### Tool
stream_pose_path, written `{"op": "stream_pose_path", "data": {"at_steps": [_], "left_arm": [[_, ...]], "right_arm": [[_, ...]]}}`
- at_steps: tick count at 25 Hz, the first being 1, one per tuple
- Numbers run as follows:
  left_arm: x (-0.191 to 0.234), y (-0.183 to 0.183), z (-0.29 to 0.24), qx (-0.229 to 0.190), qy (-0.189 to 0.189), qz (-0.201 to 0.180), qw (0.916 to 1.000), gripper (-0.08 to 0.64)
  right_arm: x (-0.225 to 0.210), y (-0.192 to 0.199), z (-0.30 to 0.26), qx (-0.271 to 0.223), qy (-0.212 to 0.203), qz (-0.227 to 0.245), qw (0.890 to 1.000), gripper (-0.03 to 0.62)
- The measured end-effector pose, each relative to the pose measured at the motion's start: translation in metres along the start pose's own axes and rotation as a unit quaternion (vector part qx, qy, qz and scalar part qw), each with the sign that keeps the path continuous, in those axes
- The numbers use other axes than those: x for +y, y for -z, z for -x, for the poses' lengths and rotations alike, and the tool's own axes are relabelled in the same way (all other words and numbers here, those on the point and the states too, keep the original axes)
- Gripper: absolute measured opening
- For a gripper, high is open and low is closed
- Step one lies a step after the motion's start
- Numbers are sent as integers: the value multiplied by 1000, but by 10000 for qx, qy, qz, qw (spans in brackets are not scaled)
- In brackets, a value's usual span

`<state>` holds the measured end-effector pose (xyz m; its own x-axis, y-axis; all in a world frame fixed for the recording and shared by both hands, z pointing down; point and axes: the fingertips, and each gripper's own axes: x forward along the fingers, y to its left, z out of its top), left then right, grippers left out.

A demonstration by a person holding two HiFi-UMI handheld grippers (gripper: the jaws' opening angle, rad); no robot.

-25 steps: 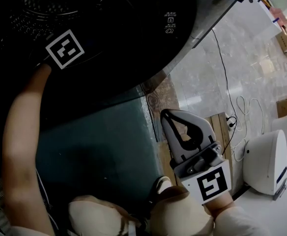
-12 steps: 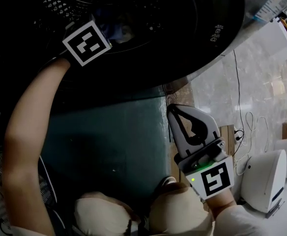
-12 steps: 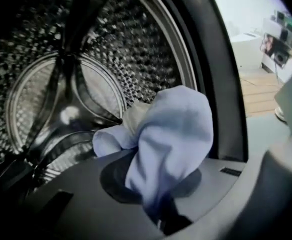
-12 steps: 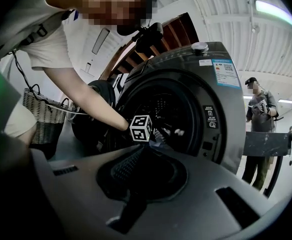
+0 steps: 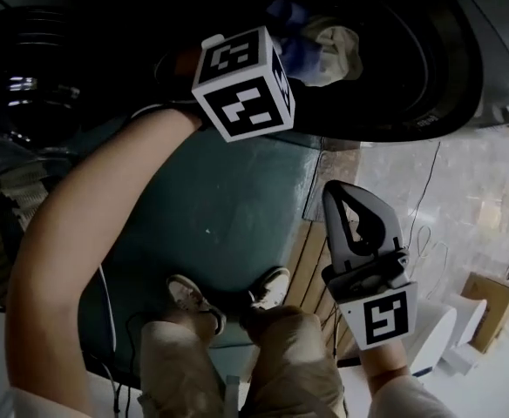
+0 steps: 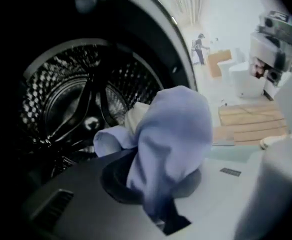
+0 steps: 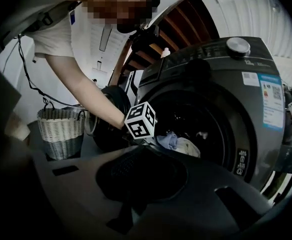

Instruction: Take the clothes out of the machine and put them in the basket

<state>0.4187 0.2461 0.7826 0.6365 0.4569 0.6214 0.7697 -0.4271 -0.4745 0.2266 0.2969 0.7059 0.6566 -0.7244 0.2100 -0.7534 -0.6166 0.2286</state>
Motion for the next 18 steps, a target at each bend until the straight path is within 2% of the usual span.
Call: {"op": "stream_pose_path", "data": {"at_steps": [4,10,12,15,18], "left_arm": [[-5,-7,58,-30,7,1,10000,75],[10,-10,156,4,-204,490,9986,72],[7,-12,191,-2,-329,609,9976,72],[-6,-19,244,-19,-415,936,9947,69],[-11,-32,298,-76,-577,1315,9896,67]], "right_arm": [[13,-64,3,60,-394,72,9992,12],[17,-161,14,131,-687,-24,9975,12],[24,-191,18,163,-912,-42,9957,12],[42,-231,27,289,-1328,95,9907,12],[45,-268,37,418,-1456,57,9884,12]]}}
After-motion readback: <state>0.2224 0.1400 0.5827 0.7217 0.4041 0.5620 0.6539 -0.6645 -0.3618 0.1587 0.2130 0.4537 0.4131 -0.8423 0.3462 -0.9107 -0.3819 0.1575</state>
